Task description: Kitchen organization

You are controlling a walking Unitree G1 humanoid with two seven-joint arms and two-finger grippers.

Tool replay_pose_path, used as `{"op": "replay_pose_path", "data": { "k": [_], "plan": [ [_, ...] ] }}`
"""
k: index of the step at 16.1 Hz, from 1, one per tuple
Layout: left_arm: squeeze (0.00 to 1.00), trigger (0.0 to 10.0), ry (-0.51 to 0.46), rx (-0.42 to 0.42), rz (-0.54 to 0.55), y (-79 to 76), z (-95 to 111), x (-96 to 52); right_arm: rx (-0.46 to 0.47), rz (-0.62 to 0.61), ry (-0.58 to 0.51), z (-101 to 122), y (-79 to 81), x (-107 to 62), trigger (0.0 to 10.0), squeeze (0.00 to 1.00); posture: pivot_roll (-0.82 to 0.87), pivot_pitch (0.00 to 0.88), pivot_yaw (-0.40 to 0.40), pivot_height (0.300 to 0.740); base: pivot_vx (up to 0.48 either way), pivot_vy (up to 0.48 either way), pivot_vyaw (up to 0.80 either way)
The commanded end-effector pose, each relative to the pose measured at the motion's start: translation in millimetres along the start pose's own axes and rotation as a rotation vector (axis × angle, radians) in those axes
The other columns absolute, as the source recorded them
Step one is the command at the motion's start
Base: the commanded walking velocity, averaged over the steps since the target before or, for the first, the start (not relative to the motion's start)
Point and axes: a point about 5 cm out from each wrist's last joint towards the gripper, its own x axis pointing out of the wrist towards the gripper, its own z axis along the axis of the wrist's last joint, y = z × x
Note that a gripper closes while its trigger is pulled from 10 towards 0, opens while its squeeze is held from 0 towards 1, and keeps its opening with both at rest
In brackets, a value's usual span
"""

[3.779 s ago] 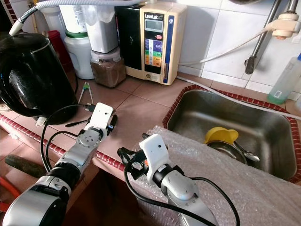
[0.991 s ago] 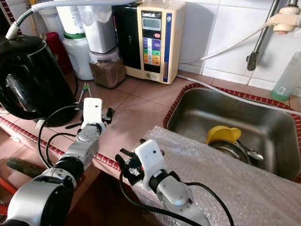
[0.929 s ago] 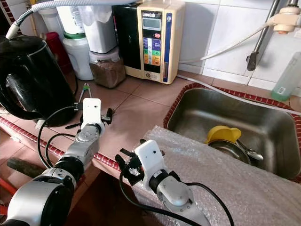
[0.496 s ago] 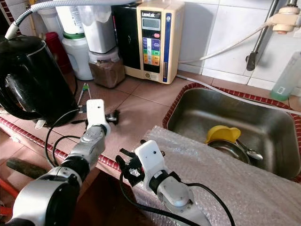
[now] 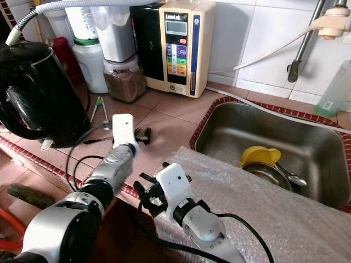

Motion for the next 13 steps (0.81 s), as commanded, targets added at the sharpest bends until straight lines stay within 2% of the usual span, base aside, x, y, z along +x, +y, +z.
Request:
{"op": "replay_pose_path", "data": {
  "k": [1,5,10,11,13],
  "plan": [
    [0.00,10.0,0.045,-0.006,-0.046,-7.0,-10.4,-2.0,-0.005,0.005,-0.002,1.8,1.3,-0.3,10.0,1.00,-0.03,0.000,0.079,0.740,0.000,0.000,0.00],
    [0.00,10.0,0.049,0.020,-0.142,-24.4,-12.8,-4.4,-0.011,0.004,-0.002,1.7,0.2,1.2,10.0,1.00,-0.02,0.000,0.079,0.740,0.000,0.000,0.00],
    [0.00,10.0,0.064,-0.037,-0.216,-36.4,-9.8,-5.4,-0.010,0.001,0.001,0.8,-1.1,2.0,10.0,1.00,-0.02,0.000,0.078,0.740,0.000,0.000,0.00],
    [0.00,10.0,0.041,-0.032,-0.229,-39.0,-7.0,-5.7,-0.012,0.002,0.000,0.9,-1.7,2.8,10.0,1.00,-0.01,0.000,0.078,0.740,0.000,0.000,0.00],
    [0.00,10.0,-0.065,-0.021,-0.186,-30.2,6.8,-3.8,-0.016,0.001,-0.002,1.6,-2.7,3.8,10.0,1.00,-0.01,0.000,0.078,0.740,0.000,0.000,0.00]
  ]
}}
